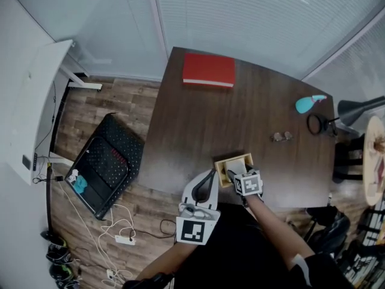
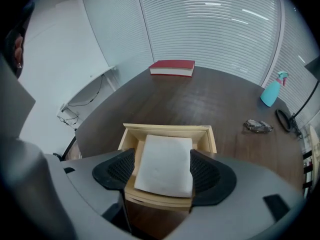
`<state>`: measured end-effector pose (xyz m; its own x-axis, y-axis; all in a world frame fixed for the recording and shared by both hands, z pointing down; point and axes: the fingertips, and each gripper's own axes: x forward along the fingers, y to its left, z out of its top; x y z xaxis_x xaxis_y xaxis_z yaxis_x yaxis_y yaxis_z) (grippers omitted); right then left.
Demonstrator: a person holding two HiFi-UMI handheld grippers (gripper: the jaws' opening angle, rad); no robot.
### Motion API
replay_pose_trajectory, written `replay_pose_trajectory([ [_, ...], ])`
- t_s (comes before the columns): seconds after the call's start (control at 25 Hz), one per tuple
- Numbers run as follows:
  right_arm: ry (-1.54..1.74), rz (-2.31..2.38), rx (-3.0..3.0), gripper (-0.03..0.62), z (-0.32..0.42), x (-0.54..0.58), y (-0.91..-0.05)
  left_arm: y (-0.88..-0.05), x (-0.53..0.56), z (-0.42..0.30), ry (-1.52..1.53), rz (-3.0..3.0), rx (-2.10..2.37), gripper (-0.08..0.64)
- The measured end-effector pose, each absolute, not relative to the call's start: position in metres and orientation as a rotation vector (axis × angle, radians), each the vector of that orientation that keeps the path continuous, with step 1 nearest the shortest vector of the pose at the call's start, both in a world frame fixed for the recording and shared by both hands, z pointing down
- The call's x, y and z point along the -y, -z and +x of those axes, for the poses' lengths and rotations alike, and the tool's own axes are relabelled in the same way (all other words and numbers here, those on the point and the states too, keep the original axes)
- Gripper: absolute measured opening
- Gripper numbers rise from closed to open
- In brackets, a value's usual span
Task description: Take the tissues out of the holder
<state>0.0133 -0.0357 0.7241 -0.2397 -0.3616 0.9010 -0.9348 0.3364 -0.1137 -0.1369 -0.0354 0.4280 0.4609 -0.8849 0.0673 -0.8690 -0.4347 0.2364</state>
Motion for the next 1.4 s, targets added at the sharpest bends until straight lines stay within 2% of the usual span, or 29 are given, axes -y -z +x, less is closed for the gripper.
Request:
replay_pose_trajectory([
  [0.56,-0.967,1.125,1.676,0.364,0.015,0.041,-0.743,-0.431,0.044,-0.148,0.125,2.452,1.515,-0.001],
  [1.4,-0.862,1.075,1.606,0.365,0.022,0.039,-0.76,-0.437,0.047,-0.155,0.149,2.418,1.497,0.0],
])
